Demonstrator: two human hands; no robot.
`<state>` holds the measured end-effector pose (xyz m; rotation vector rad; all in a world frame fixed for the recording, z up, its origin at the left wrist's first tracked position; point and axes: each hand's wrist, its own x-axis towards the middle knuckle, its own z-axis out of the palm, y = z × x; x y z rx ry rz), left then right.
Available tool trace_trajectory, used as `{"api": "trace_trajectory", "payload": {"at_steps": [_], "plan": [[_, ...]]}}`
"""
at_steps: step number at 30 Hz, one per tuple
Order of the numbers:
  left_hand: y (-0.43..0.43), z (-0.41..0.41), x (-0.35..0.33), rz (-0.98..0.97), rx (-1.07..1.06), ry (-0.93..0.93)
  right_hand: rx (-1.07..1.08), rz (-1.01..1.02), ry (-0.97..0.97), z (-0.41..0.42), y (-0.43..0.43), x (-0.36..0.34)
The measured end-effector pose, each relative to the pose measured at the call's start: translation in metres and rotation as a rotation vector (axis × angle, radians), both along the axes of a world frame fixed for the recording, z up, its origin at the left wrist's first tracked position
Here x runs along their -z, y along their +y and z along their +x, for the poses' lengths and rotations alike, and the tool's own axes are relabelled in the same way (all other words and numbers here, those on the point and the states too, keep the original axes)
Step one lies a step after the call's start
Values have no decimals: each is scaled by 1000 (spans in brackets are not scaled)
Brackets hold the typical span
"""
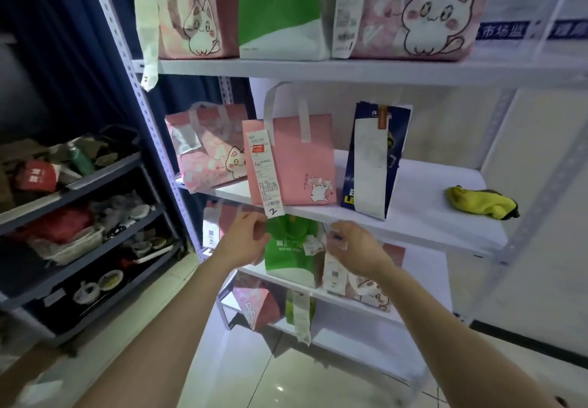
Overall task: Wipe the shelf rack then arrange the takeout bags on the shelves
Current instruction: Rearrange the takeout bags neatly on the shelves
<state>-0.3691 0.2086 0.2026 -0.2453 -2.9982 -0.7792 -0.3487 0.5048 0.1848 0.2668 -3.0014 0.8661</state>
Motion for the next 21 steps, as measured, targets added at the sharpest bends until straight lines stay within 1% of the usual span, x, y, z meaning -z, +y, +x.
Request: {"api": "trace_trajectory", "payload": {"at_steps": [5, 8, 13, 16, 17, 21], "plan": [[-6, -66, -1, 123, -126, 72, 136, -125, 192, -67, -27, -13], [-14, -102, -3, 241, -179, 80, 217, -129, 266, -102, -43, -19], [-16, -145, 0, 327, -106, 46, 331, -122, 195, -134, -60, -11], [-29, -166, 2, 383, -111, 74, 339, -164, 190, -147, -78, -9], [-37, -173, 1, 381, -105, 84, 338, -161, 187, -150, -86, -9], [-65, -192, -5, 262, -93, 106, 353, -119, 190, -157, -110, -7]]}}
